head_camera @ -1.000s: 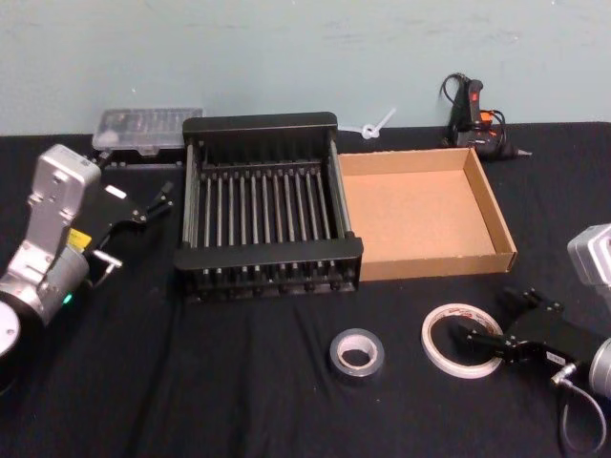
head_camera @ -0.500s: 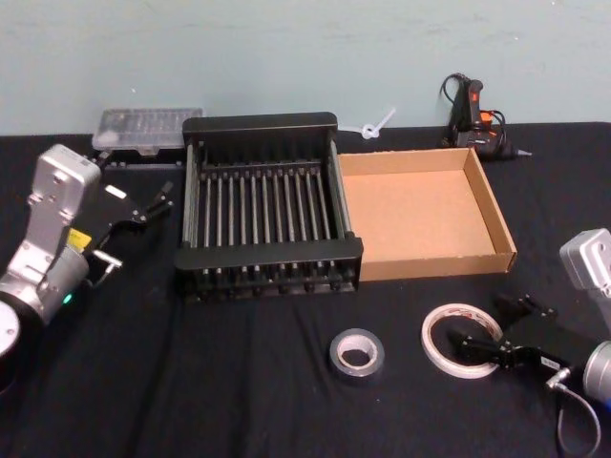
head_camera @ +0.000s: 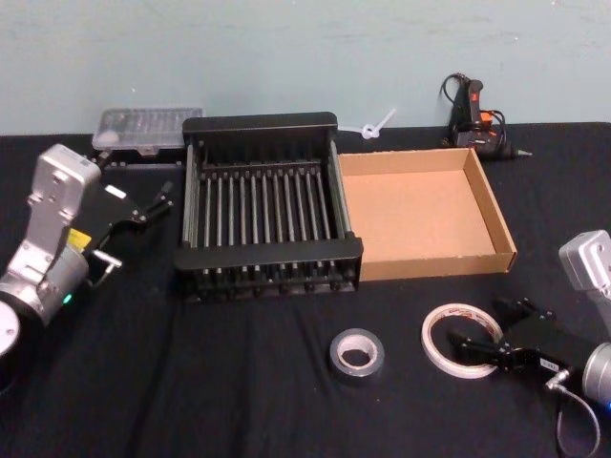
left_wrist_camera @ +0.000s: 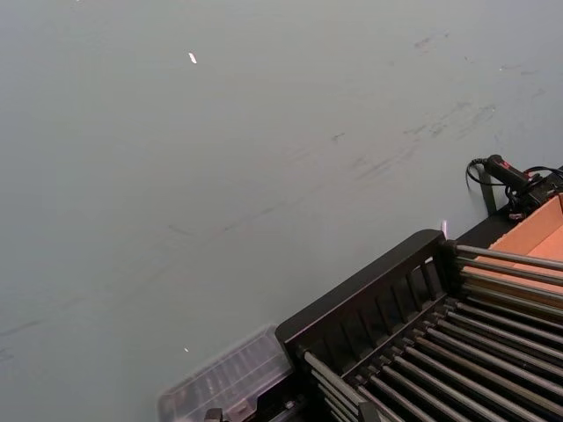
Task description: Pick up the white tape and place it into the black box , Pick up the silver tape and place it into the brown box.
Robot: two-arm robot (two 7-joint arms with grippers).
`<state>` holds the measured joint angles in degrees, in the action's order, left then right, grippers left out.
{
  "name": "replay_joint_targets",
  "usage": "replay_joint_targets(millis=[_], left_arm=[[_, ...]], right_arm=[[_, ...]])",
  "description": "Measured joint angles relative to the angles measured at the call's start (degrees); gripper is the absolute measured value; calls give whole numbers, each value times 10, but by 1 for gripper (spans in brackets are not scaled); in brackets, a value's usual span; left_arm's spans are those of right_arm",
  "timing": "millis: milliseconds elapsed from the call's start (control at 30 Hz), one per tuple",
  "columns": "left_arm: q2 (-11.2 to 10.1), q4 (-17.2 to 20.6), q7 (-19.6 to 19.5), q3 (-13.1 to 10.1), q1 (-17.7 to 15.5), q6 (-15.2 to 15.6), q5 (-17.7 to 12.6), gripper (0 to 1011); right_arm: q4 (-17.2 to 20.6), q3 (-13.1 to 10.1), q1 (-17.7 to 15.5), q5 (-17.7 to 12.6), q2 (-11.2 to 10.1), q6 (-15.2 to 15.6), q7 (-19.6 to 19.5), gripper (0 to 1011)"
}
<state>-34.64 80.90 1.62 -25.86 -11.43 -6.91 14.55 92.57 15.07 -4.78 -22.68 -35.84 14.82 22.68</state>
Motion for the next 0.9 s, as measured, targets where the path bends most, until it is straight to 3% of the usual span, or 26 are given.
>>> replay_joint_targets(millis=[900], left_arm=[[0, 0, 0, 0, 0, 0, 0, 1001]], right_arm=[[-3, 0, 1, -3, 1, 0, 1, 1003]])
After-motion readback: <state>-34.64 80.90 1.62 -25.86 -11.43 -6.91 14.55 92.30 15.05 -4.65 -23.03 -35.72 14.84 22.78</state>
